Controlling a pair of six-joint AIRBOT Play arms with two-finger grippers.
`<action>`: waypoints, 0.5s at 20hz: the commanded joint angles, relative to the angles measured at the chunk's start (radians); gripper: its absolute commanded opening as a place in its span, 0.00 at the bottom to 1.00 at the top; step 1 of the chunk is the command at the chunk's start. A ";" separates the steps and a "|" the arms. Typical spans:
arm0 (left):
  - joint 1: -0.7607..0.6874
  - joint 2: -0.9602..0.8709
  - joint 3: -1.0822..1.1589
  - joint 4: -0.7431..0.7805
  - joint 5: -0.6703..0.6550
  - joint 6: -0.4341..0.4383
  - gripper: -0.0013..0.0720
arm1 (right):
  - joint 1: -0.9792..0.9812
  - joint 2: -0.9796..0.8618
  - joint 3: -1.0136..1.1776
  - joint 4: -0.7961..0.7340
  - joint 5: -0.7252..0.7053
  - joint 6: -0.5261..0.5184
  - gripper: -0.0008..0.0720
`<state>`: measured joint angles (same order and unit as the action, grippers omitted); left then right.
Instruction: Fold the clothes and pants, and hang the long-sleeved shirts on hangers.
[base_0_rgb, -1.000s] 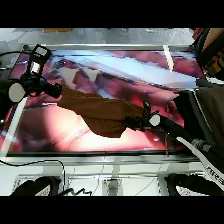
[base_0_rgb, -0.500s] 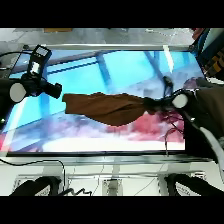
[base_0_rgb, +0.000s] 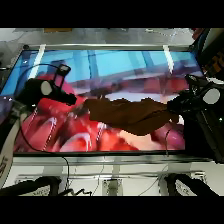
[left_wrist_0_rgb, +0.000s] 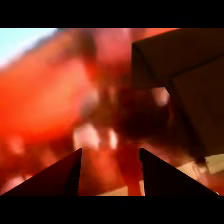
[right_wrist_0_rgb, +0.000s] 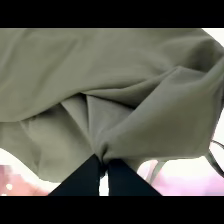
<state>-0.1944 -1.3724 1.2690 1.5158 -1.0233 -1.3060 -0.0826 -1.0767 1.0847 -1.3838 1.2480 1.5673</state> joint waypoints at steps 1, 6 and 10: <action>0.010 -0.138 0.000 -0.205 -0.048 0.145 0.58 | -0.010 0.005 0.003 -0.006 0.000 -0.018 0.04; 0.022 -0.265 0.000 -0.524 -0.048 0.312 0.98 | -0.010 0.005 0.003 -0.006 -0.028 -0.018 0.04; 0.019 -0.330 0.000 -0.551 -0.069 0.313 0.95 | -0.010 0.005 0.003 -0.006 -0.045 -0.018 0.04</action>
<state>-0.1749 -1.6527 1.2690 1.0454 -1.0763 -1.0241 -0.0921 -1.0718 1.0870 -1.3895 1.2167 1.5501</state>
